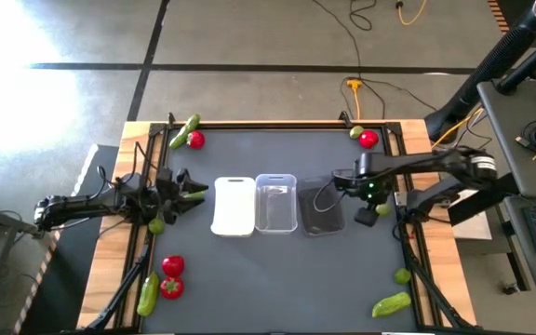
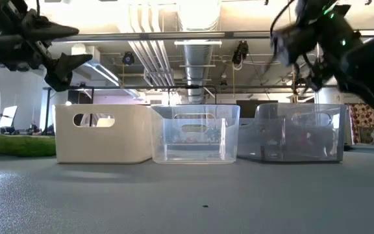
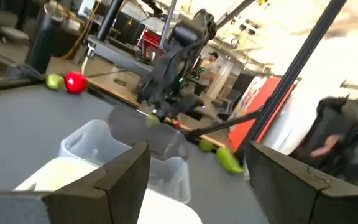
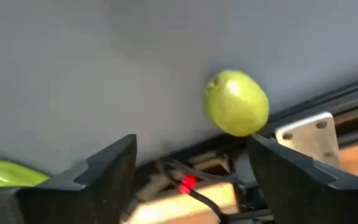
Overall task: Sort produce into baskets
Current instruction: Put the green lime into the black bin
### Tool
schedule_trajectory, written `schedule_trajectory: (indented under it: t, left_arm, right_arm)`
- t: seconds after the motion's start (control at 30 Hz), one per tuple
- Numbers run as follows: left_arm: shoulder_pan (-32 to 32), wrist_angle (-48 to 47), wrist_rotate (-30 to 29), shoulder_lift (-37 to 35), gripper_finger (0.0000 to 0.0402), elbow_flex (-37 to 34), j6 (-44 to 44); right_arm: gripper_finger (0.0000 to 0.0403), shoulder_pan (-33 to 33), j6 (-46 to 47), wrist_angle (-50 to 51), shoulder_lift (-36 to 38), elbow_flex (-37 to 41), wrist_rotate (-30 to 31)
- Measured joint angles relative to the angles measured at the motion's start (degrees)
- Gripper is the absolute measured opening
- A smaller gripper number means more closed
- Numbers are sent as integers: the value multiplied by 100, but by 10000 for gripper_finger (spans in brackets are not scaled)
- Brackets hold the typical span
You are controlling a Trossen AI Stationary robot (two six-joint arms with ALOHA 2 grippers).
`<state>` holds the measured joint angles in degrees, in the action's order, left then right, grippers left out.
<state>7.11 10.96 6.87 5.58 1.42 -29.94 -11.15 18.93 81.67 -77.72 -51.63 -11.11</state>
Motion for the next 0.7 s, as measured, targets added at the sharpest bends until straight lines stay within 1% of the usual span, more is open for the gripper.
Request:
schedule_trajectory:
  t: [0.1, 0.23, 0.4, 0.5, 0.6, 0.7]
  left_arm:
    - [1, 24, -13, 0, 246, 131, -82]
    - [0, 6, -15, 0, 246, 302, -84]
    - [0, 6, -17, 7, 246, 505, -91]
    - [0, 8, -22, 8, 246, 636, -386]
    - [0, 7, -17, 7, 246, 785, -727]
    - [0, -2, 2, 11, 246, 912, -830]
  right_arm:
    - [318, -10, -330, -18, -402, 94, 15]
    - [324, -4, -700, -17, -755, 337, 63]
    - [318, -3, -564, -126, -994, 651, 593]
    - [312, -3, -471, -506, -1022, 737, 619]
    - [305, -3, -474, -718, -1088, 792, 660]
    - [298, -3, -496, -772, -1202, 943, 669]
